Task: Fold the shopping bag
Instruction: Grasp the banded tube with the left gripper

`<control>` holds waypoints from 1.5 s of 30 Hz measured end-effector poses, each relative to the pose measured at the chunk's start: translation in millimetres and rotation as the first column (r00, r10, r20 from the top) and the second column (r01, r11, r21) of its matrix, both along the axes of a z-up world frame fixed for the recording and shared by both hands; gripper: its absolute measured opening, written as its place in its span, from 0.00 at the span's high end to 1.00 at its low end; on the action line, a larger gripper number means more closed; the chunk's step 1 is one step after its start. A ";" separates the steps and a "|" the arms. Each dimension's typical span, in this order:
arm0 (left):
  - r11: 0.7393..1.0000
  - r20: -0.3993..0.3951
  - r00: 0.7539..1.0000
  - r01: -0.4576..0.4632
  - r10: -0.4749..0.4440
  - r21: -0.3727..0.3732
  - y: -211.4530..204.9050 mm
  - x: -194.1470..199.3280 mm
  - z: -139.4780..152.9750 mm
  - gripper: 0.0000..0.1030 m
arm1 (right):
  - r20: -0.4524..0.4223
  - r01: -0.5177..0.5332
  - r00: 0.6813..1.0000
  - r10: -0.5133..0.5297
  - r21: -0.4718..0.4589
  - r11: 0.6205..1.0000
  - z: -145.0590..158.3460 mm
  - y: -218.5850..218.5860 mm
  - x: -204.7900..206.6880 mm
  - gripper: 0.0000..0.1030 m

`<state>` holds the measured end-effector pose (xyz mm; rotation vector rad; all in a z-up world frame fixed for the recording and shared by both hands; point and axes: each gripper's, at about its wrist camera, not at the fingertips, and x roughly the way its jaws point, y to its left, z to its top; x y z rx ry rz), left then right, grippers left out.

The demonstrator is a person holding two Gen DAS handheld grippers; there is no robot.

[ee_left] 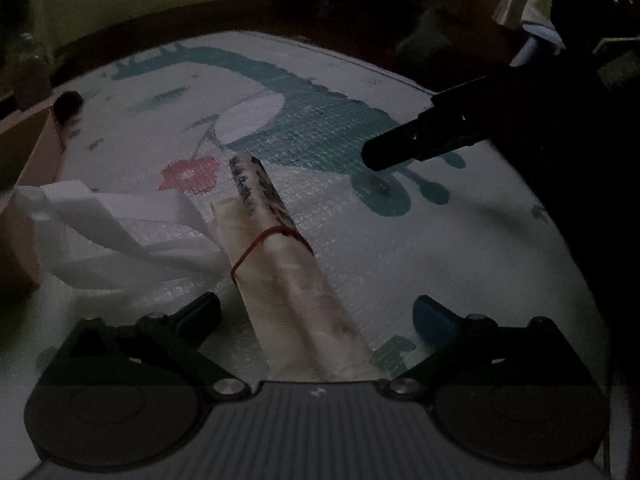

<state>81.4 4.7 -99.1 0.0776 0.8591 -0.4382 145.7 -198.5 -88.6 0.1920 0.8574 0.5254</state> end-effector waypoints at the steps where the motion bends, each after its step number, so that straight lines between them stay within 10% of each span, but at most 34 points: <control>1: 0.999 -0.006 1.000 -0.023 0.023 -0.031 4.1 0.2 0.9 0.06 | 0.002 0.001 1.000 -0.001 -0.004 1.000 0.2 1.2 -1.5 0.29; 3: 0.994 -0.004 0.996 -0.084 0.084 -0.073 15.4 -1.6 5.4 0.28 | 0.007 0.001 1.000 -0.001 -0.012 1.000 0.3 3.0 -3.6 0.29; 4: 0.992 0.001 0.995 -0.101 0.101 -0.077 19.3 -3.2 7.6 0.59 | 0.008 0.001 1.000 -0.001 -0.015 1.000 0.5 4.1 -4.5 0.29; 10: 0.982 0.051 0.991 -0.112 0.121 -0.153 36.3 -6.3 35.0 0.78 | 0.008 0.008 1.000 -0.007 -0.026 1.000 0.4 6.1 -6.2 0.28; 22: 0.944 0.216 0.958 -0.115 0.187 -0.309 72.4 -12.1 109.4 0.79 | -0.001 -0.011 1.000 0.011 -0.006 1.000 2.8 10.7 -6.5 0.26; 30: 0.929 0.305 0.892 -0.257 0.334 -0.265 145.9 28.1 150.0 0.79 | 0.000 -0.049 0.999 0.049 0.021 0.999 7.2 15.5 -4.9 0.23; 45: 0.891 0.118 0.893 -0.405 0.434 -0.204 204.3 106.6 44.4 0.79 | -0.034 -0.097 0.995 0.098 0.035 0.995 4.1 29.6 4.9 0.20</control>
